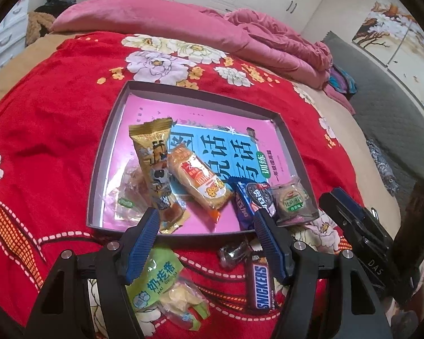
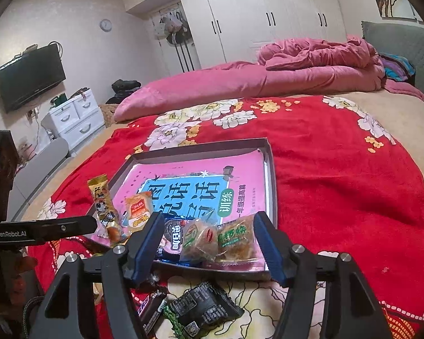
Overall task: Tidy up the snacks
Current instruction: 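Withdraw both grippers from the box to the snacks beside it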
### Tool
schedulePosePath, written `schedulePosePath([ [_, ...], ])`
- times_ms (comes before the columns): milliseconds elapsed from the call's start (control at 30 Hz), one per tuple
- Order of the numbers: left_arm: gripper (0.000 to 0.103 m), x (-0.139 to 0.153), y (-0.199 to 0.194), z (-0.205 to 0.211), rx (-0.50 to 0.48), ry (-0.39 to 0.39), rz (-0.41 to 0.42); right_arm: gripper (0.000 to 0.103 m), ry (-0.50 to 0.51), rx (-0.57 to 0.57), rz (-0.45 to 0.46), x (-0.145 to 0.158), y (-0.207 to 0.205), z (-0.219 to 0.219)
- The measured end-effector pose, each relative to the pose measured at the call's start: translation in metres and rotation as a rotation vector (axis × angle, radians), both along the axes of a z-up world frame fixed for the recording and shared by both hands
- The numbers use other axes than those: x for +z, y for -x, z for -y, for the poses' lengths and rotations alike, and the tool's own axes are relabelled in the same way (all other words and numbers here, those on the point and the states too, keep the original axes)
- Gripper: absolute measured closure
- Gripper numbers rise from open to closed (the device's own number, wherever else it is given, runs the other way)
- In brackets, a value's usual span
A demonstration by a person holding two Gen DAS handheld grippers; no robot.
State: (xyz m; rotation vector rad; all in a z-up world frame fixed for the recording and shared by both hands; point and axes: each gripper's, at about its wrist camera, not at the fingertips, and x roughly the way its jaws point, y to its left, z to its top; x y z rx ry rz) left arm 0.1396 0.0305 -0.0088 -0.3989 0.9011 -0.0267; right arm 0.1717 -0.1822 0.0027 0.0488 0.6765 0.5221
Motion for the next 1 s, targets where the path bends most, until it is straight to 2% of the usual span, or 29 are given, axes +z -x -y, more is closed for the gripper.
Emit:
schedulePosePath([
  [500, 0.032, 0.0, 0.008, 0.016, -0.041, -0.007, -0.011, 0.031, 0.02, -0.014, 0.039, 0.007, 0.016, 0.005],
  [633, 0.029, 0.001, 0.011, 0.02, -0.055, -0.016, -0.012, 0.026, 0.014, -0.015, 0.055, 0.011, 0.021, 0.008],
  [867, 0.026, 0.005, 0.015, 0.026, -0.078, -0.009, 0.009, 0.023, 0.031, -0.014, 0.063, 0.012, 0.025, 0.006],
  [1000, 0.026, 0.001, 0.016, 0.03, -0.094, -0.007, -0.005, 0.022, 0.035, -0.017, 0.068, 0.013, 0.029, 0.008],
])
